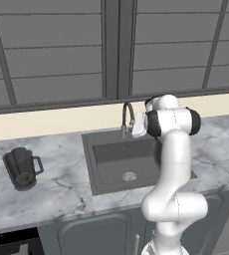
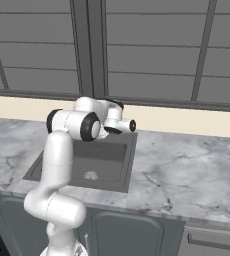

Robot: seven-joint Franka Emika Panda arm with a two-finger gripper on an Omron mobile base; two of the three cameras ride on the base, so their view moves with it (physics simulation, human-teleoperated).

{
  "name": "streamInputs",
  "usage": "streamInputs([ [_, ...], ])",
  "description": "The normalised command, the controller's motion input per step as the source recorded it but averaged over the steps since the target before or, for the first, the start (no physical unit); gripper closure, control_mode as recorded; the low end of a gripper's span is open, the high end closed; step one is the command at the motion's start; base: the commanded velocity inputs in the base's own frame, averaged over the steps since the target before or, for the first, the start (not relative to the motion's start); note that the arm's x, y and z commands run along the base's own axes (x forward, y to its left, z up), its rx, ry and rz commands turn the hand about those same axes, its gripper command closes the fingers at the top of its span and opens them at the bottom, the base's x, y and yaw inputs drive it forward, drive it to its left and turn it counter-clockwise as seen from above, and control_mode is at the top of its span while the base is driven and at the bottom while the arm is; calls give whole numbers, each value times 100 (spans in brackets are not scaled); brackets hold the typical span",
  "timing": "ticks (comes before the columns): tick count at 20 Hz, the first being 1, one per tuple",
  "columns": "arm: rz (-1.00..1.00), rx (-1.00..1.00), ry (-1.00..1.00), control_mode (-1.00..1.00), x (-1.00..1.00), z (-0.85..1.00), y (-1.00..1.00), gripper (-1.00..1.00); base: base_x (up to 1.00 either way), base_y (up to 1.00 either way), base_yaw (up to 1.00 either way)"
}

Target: Turn on the sink faucet and place the jug under the water for a few seconds to fill it up.

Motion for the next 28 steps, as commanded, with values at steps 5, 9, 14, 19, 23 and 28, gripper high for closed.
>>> streamInputs([
  [5,0,0,0,-100,8,-1,2,100,0,0,0],
  [9,-6,0,0,-100,6,0,0,100,0,0,0],
  [14,-11,0,0,-100,25,0,-11,100,0,0,0],
  [19,-13,1,0,-100,31,-1,-32,100,0,0,0],
  [23,-9,2,0,-100,20,-8,-42,100,0,0,0],
  [28,-10,1,0,-100,8,-15,-42,100,0,0,0],
])
